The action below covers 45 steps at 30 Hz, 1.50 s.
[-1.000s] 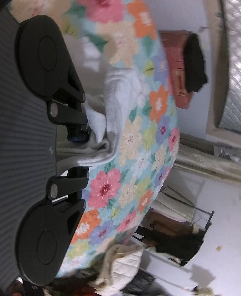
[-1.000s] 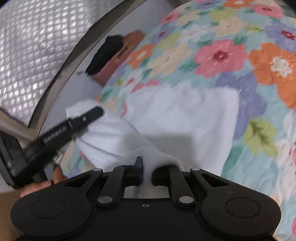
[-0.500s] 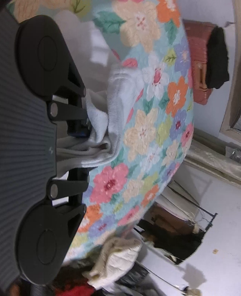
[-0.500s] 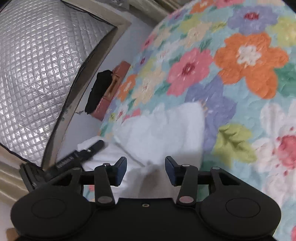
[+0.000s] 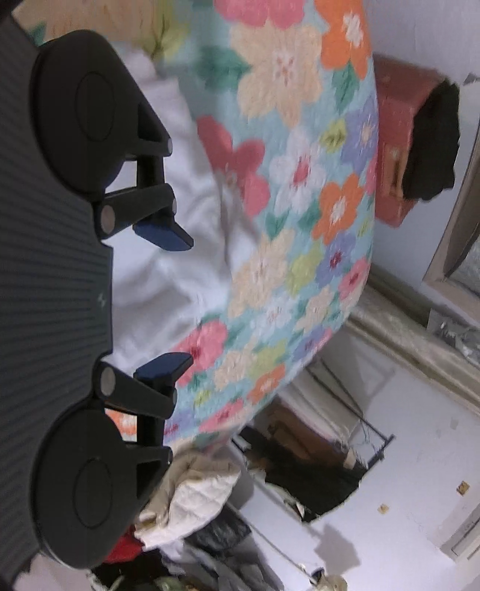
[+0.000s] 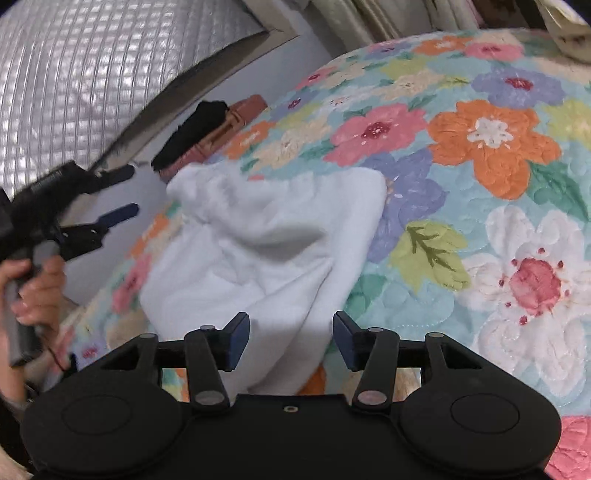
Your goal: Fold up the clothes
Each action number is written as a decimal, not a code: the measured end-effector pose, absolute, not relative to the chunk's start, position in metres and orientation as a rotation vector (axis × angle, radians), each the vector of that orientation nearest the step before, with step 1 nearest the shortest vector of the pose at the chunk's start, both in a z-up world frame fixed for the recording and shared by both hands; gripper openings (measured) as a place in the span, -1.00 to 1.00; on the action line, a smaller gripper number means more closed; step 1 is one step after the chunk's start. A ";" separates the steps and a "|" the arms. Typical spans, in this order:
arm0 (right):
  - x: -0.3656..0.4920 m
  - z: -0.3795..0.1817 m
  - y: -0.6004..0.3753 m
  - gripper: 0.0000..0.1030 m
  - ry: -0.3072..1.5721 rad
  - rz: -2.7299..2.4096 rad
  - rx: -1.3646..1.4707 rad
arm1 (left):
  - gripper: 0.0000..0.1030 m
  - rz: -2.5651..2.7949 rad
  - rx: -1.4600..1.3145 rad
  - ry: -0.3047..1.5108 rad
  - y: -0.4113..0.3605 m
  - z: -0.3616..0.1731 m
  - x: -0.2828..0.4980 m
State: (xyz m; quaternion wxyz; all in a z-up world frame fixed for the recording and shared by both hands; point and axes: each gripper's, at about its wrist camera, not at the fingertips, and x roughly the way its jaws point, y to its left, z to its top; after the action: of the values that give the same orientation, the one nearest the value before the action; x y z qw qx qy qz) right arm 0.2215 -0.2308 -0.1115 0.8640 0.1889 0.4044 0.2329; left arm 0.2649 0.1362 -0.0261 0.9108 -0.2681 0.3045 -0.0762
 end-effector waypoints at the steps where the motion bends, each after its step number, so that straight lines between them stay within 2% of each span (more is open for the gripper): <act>1: 0.221 -0.112 -0.229 0.10 0.847 0.489 0.387 | 0.20 -0.131 -0.529 0.630 0.141 -0.028 0.262; 7: 0.228 -0.115 -0.229 0.14 0.837 0.463 0.371 | 0.20 0.007 -0.383 0.699 0.161 -0.052 0.258; 11: 0.235 -0.117 -0.234 0.14 0.824 0.451 0.388 | 0.20 -0.017 -0.404 0.739 0.166 -0.065 0.259; 15: 0.254 -0.103 -0.229 0.13 0.733 0.492 0.324 | 0.20 -0.056 -0.411 0.737 0.157 -0.073 0.264; 22: 0.295 -0.117 -0.215 0.16 0.771 0.397 0.210 | 0.20 -0.061 -0.428 0.764 0.146 -0.092 0.269; 23: 0.299 -0.120 -0.215 0.13 0.764 0.407 0.215 | 0.21 -0.053 -0.427 0.768 0.147 -0.095 0.269; 24: 0.301 -0.121 -0.214 -0.37 0.748 0.430 0.213 | 0.20 -0.044 -0.428 0.771 0.149 -0.098 0.267; 25: 0.303 -0.115 -0.210 -0.61 0.719 0.462 0.185 | 0.20 -0.035 -0.431 0.773 0.150 -0.100 0.265; 27: 0.298 -0.091 -0.197 -0.71 0.637 0.493 0.075 | 0.20 -0.019 -0.449 0.769 0.156 -0.104 0.254; 31: 0.294 -0.052 -0.194 -0.76 0.558 0.555 0.017 | 0.21 -0.017 -0.475 0.772 0.163 -0.106 0.246; 37: 0.340 -0.112 -0.226 -0.79 0.800 0.379 0.106 | 0.20 0.062 -0.469 0.768 0.158 -0.107 0.248; 45: 0.339 -0.106 -0.217 -0.71 0.801 0.321 0.077 | 0.23 0.011 -0.590 0.743 0.182 -0.112 0.252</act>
State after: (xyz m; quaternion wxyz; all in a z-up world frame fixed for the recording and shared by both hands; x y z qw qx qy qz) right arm 0.3388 -0.2174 -0.1059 0.9076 0.0374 0.3883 0.1555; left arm 0.2516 0.1820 -0.1120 0.8895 -0.2840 0.3579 0.0053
